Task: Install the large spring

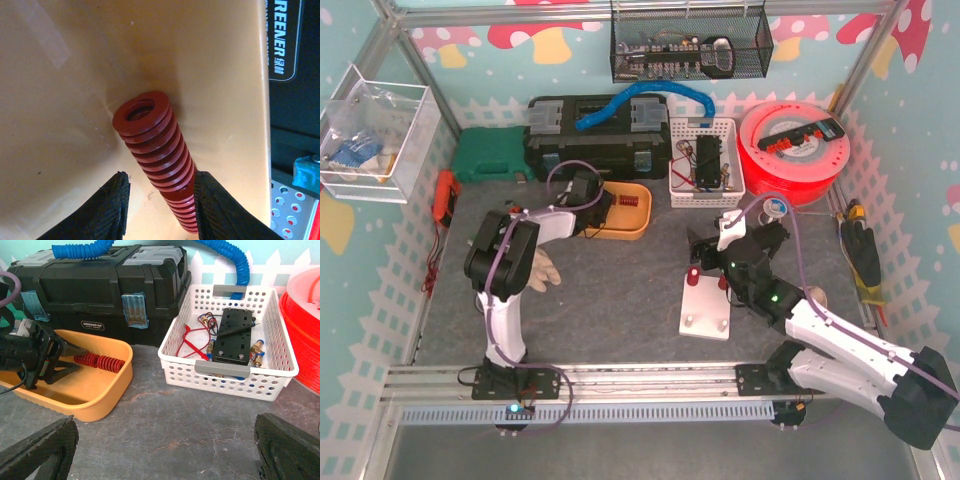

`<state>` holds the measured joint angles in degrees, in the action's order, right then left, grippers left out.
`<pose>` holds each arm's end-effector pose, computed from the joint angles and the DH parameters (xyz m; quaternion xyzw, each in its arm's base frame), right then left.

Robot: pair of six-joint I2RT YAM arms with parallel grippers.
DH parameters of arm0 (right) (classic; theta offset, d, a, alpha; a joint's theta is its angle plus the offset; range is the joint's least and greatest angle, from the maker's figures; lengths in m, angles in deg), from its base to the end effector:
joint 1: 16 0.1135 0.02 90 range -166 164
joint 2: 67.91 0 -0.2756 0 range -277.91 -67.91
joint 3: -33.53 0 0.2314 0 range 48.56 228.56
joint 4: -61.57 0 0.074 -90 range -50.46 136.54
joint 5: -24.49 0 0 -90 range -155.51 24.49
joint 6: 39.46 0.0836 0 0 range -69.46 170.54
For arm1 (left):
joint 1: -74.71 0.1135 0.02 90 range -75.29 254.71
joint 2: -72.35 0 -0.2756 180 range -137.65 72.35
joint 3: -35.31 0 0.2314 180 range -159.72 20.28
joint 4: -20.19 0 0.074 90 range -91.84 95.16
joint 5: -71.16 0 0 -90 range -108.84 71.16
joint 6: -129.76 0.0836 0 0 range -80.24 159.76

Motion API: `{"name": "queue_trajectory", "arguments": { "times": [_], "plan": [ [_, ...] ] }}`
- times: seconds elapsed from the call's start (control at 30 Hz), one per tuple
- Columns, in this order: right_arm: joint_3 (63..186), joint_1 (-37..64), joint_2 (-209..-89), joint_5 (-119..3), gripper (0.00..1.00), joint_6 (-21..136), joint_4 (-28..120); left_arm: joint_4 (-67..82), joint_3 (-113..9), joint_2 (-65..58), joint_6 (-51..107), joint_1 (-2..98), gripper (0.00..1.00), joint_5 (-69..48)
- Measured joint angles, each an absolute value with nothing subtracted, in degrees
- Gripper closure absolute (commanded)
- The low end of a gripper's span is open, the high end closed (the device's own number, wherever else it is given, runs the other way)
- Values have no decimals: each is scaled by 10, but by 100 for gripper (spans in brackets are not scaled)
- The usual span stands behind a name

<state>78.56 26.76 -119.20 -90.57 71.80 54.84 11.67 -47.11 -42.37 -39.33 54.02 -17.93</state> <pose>0.1882 0.1258 0.2697 -0.0098 0.7757 0.1782 0.6053 0.4206 -0.1603 0.1372 -0.4407 0.7953 -0.3229 0.2626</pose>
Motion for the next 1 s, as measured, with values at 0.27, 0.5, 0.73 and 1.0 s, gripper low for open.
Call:
{"name": "queue_trajectory", "arguments": {
  "times": [0.27, 0.5, 0.73, 1.0],
  "plan": [
    [782, 268, -1183, -910, 5, 718, 551, 84, -508, -446, -393, 540, 59, -187],
    [780, 268, -1178, -915, 5, 718, 552, 58, -541, -472, -393, 540, 58, -197],
    [780, 268, -1178, -915, 5, 718, 552, 34, -588, -501, -387, 541, 58, -201],
    [779, 268, -1179, -915, 5, 718, 557, 7, -617, -515, -387, 541, 57, -206]
  ]
}}
